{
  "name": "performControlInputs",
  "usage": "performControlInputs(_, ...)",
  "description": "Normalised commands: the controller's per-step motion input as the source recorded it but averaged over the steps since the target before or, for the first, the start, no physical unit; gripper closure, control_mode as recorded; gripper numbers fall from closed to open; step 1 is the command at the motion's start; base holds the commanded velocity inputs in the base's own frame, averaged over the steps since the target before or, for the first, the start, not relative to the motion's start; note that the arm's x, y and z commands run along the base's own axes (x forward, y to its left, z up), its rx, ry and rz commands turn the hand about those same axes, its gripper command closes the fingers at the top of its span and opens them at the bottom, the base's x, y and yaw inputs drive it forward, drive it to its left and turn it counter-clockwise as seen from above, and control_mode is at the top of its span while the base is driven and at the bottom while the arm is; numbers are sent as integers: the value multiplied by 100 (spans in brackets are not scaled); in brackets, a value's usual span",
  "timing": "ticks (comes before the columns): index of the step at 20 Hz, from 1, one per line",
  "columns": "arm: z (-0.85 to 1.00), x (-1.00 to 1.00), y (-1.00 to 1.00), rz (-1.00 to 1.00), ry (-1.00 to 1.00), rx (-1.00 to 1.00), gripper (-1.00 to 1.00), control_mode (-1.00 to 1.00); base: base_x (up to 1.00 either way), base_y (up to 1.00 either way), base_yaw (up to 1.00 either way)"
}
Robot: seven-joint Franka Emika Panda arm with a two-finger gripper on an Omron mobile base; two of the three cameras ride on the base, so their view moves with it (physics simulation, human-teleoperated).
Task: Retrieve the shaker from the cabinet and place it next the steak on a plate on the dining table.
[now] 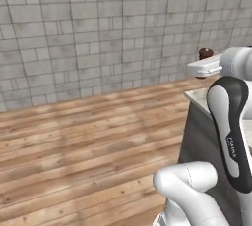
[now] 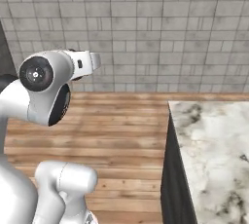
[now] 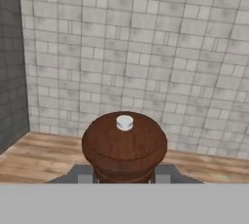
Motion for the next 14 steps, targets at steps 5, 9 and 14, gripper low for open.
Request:
performControlInputs(5,0,0,0,0,0,0,100,100,100,0,0)
performControlInputs(9,0,0,0,0,0,0,100,100,100,0,0)
performControlInputs(14,0,0,0,0,0,0,100,100,100,-4,0)
